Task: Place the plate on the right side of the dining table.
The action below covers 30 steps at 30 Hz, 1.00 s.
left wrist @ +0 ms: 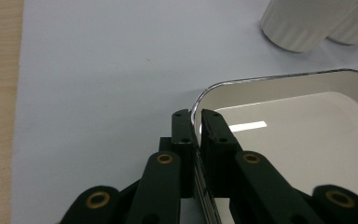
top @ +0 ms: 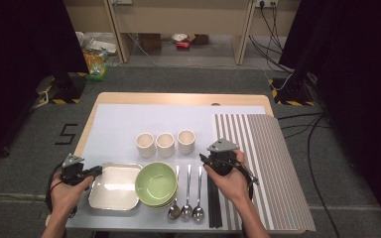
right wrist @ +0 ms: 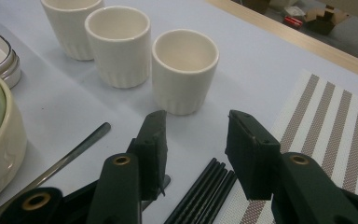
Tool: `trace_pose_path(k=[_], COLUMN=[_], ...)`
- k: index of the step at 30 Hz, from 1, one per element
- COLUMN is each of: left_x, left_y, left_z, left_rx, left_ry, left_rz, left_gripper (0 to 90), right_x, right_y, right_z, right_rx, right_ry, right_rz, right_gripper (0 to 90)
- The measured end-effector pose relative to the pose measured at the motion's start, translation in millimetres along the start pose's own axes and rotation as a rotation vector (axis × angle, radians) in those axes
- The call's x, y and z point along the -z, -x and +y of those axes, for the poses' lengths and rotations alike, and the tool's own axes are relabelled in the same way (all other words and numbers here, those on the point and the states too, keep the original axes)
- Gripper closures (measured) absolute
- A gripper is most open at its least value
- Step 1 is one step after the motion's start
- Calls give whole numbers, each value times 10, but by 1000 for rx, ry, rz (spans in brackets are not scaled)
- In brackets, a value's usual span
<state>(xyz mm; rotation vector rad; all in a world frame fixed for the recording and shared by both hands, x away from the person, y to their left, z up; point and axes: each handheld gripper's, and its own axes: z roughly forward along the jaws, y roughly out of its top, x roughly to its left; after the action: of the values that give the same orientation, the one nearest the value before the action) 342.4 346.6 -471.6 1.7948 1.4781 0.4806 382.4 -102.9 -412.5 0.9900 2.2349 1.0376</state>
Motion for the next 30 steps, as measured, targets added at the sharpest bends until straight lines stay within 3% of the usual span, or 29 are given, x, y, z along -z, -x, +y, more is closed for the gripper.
trace_pose_path(k=[3, 4, 6, 9, 16, 19, 24, 30], left_x=[17, 46, 63, 79, 123, 91, 72, 50], left_y=[0, -5, -8, 3, -26, -83, -93, -118], left_z=[4, 13, 24, 38, 71, 48, 37, 10], left_rx=[6, 32, 24, 39, 53, 77, 81, 94], left_ry=[11, 38, 37, 73, 135, 135, 121, 99], left_rz=[1, -16, -18, -22, 0, -3, -5, 2], left_gripper=[847, 851, 854, 860, 867, 866, 861, 765], right_x=[3, 6, 6, -3, -3, -13, -18, -19], right_y=[5, 7, 7, 0, 5, 4, -1, 2], right_z=[0, -1, -1, -2, -3, -7, -6, -10], right_rx=[2, -4, -4, -1, -3, 5, 4, 5], right_ry=[3, 1, 1, -1, -2, -3, -6, -5], right_rz=[-1, -4, -4, -1, -3, 0, 1, 1], right_gripper=[584, 584, 584, 585, 585, 585, 584, 584])
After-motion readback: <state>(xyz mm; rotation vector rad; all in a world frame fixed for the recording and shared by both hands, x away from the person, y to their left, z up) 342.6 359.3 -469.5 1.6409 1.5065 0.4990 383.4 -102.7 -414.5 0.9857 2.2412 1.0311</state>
